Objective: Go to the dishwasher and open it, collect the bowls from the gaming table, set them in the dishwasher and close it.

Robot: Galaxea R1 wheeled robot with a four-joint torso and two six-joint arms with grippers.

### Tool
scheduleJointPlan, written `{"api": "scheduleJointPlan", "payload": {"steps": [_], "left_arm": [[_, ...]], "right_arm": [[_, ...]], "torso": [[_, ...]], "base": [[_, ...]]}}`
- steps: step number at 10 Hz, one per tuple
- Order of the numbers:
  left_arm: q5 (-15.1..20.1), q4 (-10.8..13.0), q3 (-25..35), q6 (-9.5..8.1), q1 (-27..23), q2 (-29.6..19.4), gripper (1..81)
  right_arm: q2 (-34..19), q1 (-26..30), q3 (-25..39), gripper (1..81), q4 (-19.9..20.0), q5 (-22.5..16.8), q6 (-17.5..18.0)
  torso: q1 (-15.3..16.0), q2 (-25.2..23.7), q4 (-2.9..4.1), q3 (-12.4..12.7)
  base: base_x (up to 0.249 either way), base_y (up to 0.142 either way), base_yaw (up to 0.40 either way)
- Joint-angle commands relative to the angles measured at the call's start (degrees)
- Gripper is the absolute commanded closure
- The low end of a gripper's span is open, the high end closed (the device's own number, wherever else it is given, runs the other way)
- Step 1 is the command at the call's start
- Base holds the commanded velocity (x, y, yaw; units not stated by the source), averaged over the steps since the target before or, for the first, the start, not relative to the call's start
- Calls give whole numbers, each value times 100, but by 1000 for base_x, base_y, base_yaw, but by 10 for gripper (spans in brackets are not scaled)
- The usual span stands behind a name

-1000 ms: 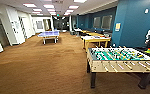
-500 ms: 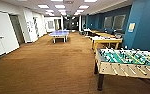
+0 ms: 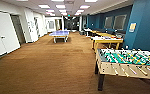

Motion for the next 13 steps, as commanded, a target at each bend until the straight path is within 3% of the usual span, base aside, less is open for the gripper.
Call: {"api": "scheduleJointPlan", "payload": {"steps": [1,3,13], "left_arm": [[256,-9,-34,-41,-278,-53,10],[256,-18,-34,-50,-287,-62,10],[256,-27,-34,-58,-358,0,10]], "right_arm": [[-5,240,18,10,-84,-269,-27],[-5,240,10,10,-84,-269,-35],[30,240,-17,10,-84,-269,-27]], "torso": [[0,0,0,0],[0,0,0,0],[-5,0,0,0]], "base": [[0,0,-132],[0,-68,-91],[17,0,0]]}}
